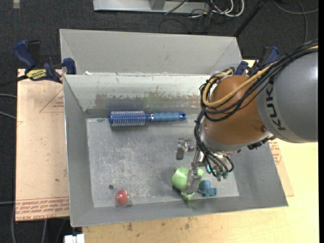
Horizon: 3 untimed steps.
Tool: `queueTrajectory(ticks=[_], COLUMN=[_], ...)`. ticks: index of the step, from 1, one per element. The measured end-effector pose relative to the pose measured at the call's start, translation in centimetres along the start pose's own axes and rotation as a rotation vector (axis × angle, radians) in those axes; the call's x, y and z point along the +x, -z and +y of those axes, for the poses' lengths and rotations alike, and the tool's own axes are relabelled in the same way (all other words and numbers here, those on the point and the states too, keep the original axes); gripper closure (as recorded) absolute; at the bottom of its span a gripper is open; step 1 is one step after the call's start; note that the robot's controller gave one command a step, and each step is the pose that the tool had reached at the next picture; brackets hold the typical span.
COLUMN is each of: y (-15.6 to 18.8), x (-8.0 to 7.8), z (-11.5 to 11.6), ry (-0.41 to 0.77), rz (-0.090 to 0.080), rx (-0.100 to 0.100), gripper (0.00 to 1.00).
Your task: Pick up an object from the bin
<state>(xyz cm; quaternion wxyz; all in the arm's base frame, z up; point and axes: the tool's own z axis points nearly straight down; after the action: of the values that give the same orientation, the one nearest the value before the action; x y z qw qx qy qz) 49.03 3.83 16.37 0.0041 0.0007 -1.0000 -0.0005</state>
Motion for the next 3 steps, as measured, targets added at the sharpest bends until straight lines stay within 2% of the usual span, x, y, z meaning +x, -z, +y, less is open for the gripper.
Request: queueTrajectory(ticks=[1, 2, 3], y=[-9.3, -6.3, -6.4], x=[-0.6, -0.2, -0.2], z=[-5.6, -12.0, -11.8], ry=[0.398, 0.580, 0.582], rz=[-0.017, -0.010, -0.009], rx=[0.003, 0.005, 0.002], gripper=[0.00, 0.00, 1.00])
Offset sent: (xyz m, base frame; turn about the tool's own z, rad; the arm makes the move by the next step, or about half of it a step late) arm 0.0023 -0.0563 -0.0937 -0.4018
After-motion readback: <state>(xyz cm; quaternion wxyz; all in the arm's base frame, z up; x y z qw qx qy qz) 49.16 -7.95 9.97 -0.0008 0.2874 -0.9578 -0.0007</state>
